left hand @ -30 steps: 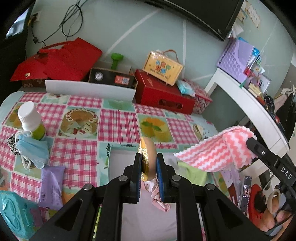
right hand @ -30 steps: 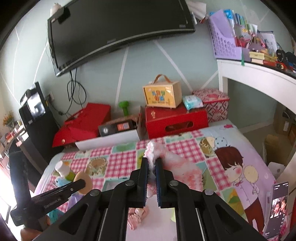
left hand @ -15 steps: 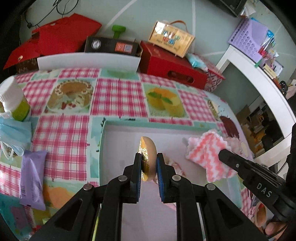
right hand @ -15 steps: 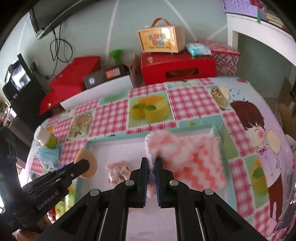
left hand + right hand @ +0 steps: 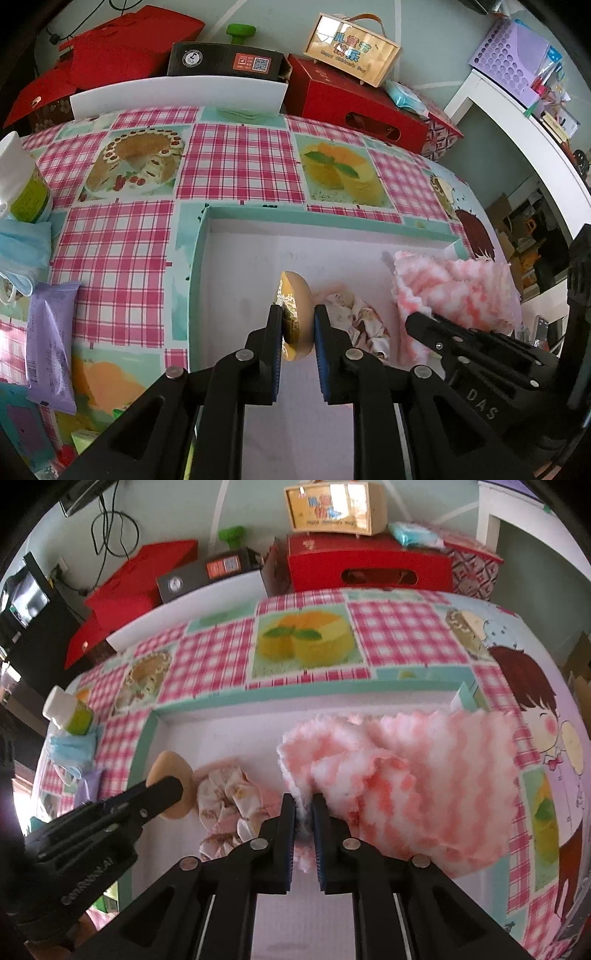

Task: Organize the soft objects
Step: 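Open the left gripper to drop the gold item in the tray while the right lowers the knitted cloth there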

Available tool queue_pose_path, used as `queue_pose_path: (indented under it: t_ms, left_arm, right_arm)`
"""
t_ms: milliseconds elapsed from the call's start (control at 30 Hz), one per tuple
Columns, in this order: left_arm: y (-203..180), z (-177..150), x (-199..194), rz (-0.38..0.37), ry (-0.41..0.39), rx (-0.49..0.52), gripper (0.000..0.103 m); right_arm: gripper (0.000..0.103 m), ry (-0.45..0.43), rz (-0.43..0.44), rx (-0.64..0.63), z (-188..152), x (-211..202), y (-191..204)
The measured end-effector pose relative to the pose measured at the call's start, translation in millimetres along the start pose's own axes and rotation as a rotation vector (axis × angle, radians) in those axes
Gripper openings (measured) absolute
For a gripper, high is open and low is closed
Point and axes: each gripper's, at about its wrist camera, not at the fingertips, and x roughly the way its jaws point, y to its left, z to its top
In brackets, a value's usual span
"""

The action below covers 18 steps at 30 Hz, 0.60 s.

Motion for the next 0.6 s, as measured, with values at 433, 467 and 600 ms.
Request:
queue_pose_path:
  t_ms: [433,467,600]
  left_arm:
    - [-6,3,-23,0.009,-0.039,0.019,0.05]
    - [-6,4,-27,0.012,-0.049,0.021,0.051]
    - [-4,6,-37,0.025,-0.067,0.01,0.059]
  right_arm:
    - [0.02,-0.041,-0.043,-0.022,4,-19,4]
    - [0.02,-0.043,-0.047,-0.023,4,-20,4]
    - [0.02,-0.062,-0.06,-0.018,5,-30,3]
